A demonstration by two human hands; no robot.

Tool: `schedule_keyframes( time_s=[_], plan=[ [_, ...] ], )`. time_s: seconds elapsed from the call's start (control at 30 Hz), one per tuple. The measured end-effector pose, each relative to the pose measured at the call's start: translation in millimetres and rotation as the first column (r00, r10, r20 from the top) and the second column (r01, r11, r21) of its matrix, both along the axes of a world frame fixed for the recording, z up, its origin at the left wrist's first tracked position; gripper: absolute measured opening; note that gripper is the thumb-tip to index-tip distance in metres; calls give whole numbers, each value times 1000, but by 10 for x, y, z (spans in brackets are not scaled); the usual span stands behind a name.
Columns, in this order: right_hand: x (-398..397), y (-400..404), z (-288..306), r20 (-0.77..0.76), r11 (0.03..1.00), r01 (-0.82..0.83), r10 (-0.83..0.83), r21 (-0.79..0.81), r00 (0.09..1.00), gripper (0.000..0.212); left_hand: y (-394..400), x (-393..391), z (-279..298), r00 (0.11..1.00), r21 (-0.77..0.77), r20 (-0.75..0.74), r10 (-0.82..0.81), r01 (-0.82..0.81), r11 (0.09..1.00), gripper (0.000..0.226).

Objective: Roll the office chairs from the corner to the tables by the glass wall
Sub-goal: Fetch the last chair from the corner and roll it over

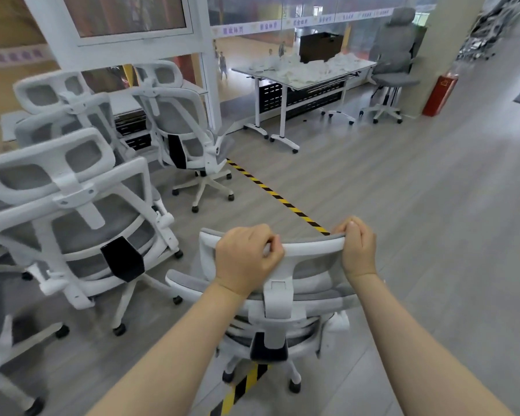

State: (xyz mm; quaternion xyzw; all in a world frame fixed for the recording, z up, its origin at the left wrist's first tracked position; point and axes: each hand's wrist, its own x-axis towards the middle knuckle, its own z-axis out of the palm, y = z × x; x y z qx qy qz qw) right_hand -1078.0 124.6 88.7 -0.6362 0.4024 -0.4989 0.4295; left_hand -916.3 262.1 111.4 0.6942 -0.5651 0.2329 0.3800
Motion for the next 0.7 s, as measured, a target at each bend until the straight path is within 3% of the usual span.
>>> schedule_keyframes(
  time_s=[0.2, 0.37, 0.5, 0.6, 0.7],
  plan=[
    [492, -1247, -49, 45, 998, -46, 48, -33, 998, 34, -1019, 462, -48, 997, -39, 61, -56, 58, 998, 22],
    [896, -2229, -44, 49, 989, -140, 143, -46, 989, 35, -1740, 1079, -107, 998, -26, -21, 63, -63, 998, 28],
    [1257, -2993, -39, 33, 975, -220, 220, -14, 975, 31, -2204, 1576, -95, 925, 55, -320, 206, -198, 979, 38],
    [1568, -3473, -65, 46, 974, -227, 228, -20, 973, 31, -2600, 1794, -92, 832, 60, -524, 183, -179, 982, 35],
    [1851, -3955, -77, 68, 972, -236, 236, -16, 969, 28, -3070, 1974, -97, 702, -28, -706, 92, -158, 987, 34]
  ],
)
